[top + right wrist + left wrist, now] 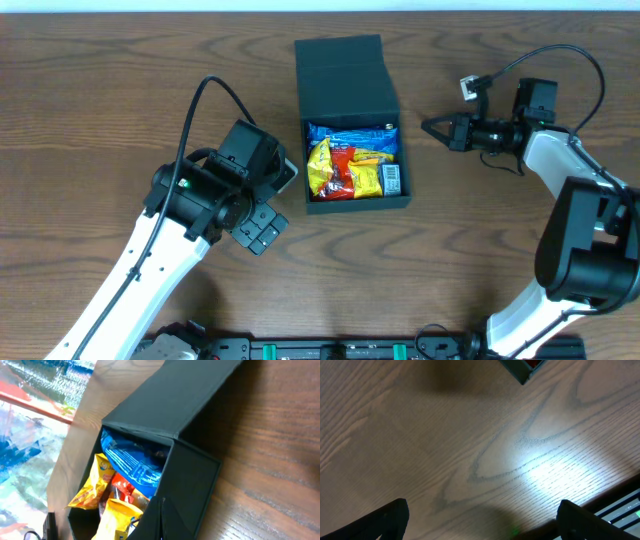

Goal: Pack container
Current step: 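Hook the right gripper behind the upright black lid and pull it forward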

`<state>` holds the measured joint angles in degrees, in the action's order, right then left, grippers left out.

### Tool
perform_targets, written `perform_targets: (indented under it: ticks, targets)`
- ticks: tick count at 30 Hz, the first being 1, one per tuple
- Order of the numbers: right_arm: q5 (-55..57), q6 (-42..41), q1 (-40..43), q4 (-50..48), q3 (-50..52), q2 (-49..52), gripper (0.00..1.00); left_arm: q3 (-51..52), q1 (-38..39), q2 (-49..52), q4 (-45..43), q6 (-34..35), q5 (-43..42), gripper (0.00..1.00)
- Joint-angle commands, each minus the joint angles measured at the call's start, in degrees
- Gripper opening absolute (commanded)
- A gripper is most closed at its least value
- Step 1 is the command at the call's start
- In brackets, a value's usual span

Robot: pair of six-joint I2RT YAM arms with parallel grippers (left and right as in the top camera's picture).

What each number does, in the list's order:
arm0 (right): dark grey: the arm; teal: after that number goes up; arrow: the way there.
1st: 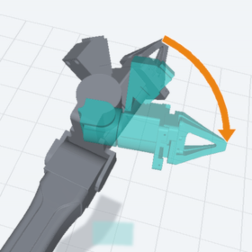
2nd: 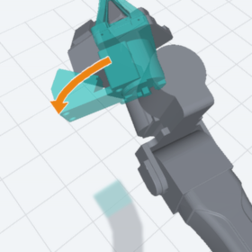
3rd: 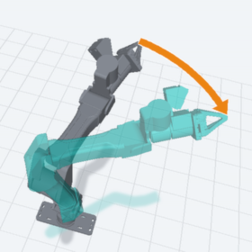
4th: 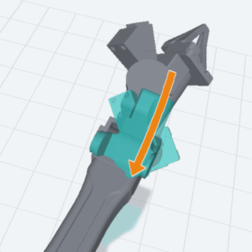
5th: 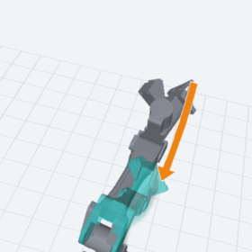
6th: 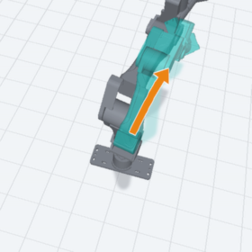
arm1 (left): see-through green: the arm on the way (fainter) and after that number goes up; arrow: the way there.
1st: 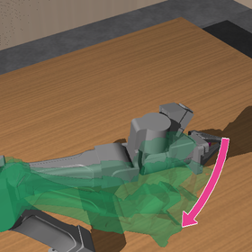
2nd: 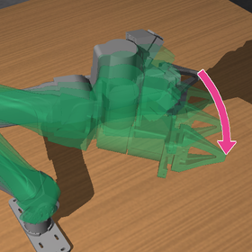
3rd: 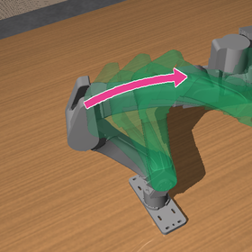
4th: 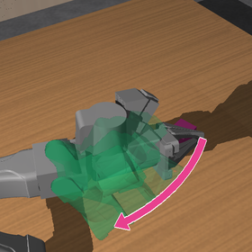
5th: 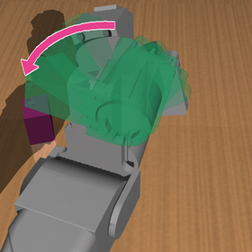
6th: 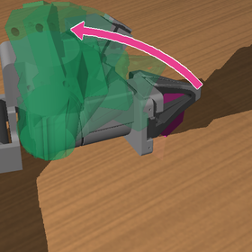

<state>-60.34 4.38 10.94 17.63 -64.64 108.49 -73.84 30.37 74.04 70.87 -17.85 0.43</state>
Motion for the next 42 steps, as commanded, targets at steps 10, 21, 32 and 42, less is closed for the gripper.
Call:
perform_targets:
  ticks: [10, 21, 32, 42]
  targets:
    - [-1.64, -12.74, 1.36, -11.02, -2.97, 5.14, 0.01, 0.04, -0.35, -0.20, 0.24, -0.37, 0.61, 0.95]
    - [-1.55, -26.27, -3.65, -9.14, -24.13, 22.88, 0.01, 0.04, -0.35, -0.20, 0.24, -0.35, 0.61, 0.95]
    - [5.18, -31.04, -7.61, -7.63, -27.98, 29.51, 0.01, 0.04, -0.35, -0.20, 0.24, -0.37, 0.61, 0.95]
    - [2.58, -33.88, -10.23, -11.54, -28.00, 33.79, 0.01, 0.04, -0.35, -0.20, 0.24, -0.37, 0.61, 0.95]
